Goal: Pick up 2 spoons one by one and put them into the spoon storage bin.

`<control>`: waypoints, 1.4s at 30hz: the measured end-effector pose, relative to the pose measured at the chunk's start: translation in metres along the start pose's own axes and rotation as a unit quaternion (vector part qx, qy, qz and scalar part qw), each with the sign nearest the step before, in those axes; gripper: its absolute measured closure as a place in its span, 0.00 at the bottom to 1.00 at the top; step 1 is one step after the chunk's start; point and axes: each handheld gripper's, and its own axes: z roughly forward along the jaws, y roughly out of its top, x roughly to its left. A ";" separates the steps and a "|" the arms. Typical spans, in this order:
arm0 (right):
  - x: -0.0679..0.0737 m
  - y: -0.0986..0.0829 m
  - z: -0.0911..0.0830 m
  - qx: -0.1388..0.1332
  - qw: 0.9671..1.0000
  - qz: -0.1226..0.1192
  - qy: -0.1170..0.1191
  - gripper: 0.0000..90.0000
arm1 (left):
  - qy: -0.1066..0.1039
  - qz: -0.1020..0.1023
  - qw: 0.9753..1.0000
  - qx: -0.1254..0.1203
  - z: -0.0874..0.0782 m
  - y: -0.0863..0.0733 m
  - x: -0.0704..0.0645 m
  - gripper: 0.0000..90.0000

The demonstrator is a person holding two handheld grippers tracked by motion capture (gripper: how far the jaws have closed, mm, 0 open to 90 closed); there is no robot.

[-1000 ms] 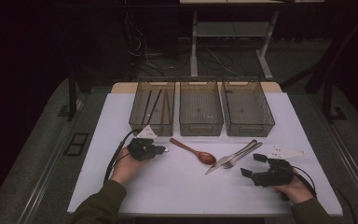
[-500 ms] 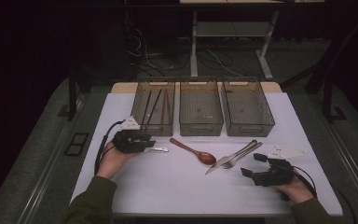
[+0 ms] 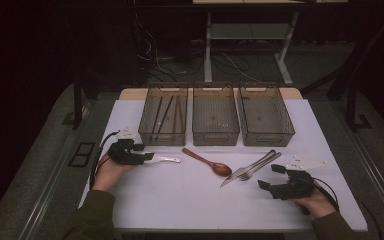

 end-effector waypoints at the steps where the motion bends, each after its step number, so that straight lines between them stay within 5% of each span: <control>1: 0.000 0.000 0.000 0.000 1.000 0.000 0.000 0.19 | 0.002 0.004 1.000 0.006 0.001 0.000 0.000 0.46; 10: 0.000 0.000 0.000 0.000 1.000 -0.001 0.000 0.19 | 0.014 0.021 0.999 0.040 0.007 -0.002 -0.002 0.46; 21: 0.000 0.000 0.000 -0.001 1.000 -0.001 0.000 0.19 | 0.009 0.028 0.998 0.051 0.008 -0.004 -0.005 0.48; 32: 0.000 0.000 0.000 0.000 1.000 -0.002 -0.001 0.19 | -0.025 0.040 0.998 0.049 0.005 -0.007 -0.005 0.66; 42: 0.000 0.000 0.000 0.002 1.000 -0.006 -0.002 0.19 | -0.028 0.062 0.997 0.046 0.000 -0.008 -0.007 0.79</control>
